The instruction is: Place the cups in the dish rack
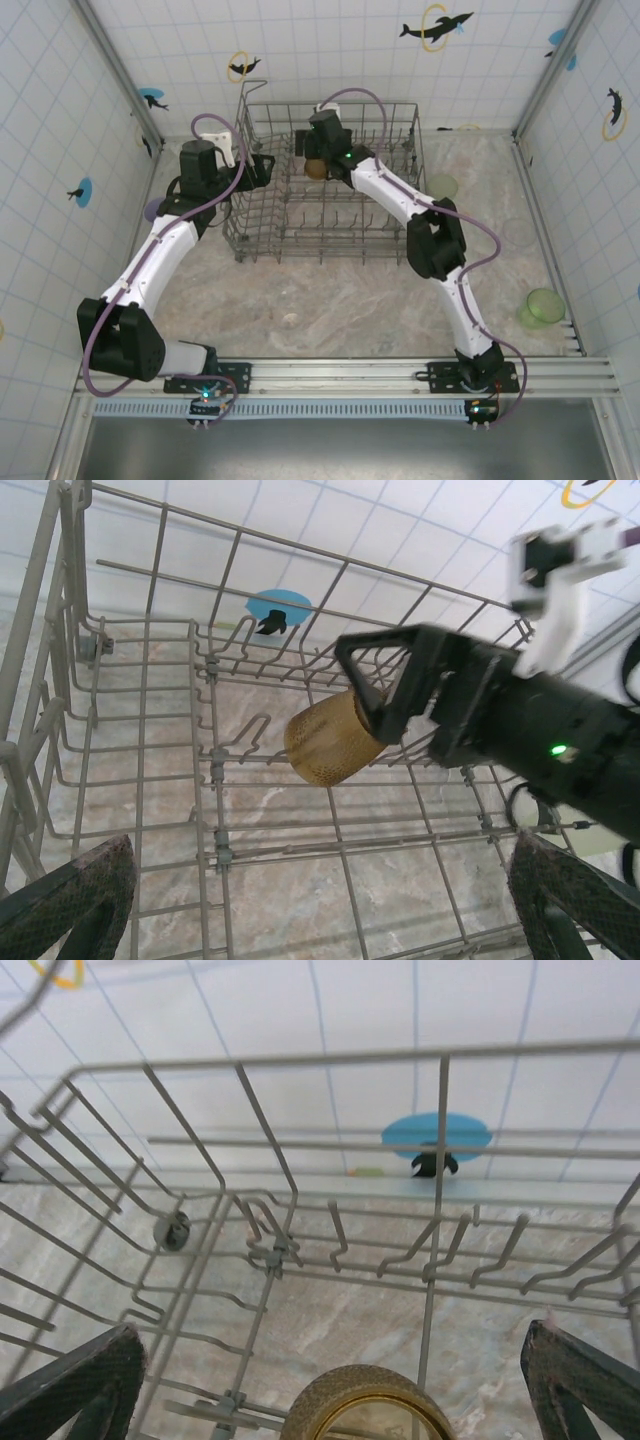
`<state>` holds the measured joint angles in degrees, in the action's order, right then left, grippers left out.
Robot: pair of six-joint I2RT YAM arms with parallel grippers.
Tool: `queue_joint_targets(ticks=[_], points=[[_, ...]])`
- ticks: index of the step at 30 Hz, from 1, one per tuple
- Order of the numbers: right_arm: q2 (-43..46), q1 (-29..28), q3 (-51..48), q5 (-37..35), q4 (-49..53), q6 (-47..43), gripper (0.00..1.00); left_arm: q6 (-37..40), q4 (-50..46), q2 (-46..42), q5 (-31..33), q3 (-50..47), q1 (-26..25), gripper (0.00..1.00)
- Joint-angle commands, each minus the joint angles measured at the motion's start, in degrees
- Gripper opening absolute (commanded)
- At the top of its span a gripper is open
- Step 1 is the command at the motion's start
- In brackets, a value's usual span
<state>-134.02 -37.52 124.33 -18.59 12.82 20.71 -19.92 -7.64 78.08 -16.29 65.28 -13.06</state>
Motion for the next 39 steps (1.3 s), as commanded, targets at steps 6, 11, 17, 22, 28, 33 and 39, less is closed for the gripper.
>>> queue_joint_targets(ticks=[6,11,17,22,28,33,39], points=[[9.4,-1.0,1.5,-4.1,6.0,-0.8,1.00,-1.1,-1.6,-1.4,-0.1,-1.2,0.2,0.98],[14.5,-1.7,-2.9,-5.0,9.5,-0.9,1.00,-1.5,-2.1,-0.6,-0.1,-0.9,0.2,0.98],[23.3,-1.8,-12.5,-6.7,9.6,-0.7,1.00,-1.9,-2.3,-0.1,-0.1,-0.8,0.3,0.98],[29.7,-1.4,-18.0,-7.2,11.3,0.0,1.00,-2.3,-2.4,-0.1,-0.6,-0.6,0.3,0.98],[35.7,-1.0,-23.7,-8.9,15.1,1.3,1.00,-3.4,-1.6,0.8,-2.6,-0.8,0.8,0.98],[38.4,0.5,-24.6,-9.3,21.5,3.3,1.00,-2.9,-1.7,0.6,-1.7,-0.9,0.9,0.98],[44.5,2.9,-33.1,-10.4,22.7,4.0,1.00,-2.1,-1.8,-0.3,0.1,-1.1,1.0,0.98]])
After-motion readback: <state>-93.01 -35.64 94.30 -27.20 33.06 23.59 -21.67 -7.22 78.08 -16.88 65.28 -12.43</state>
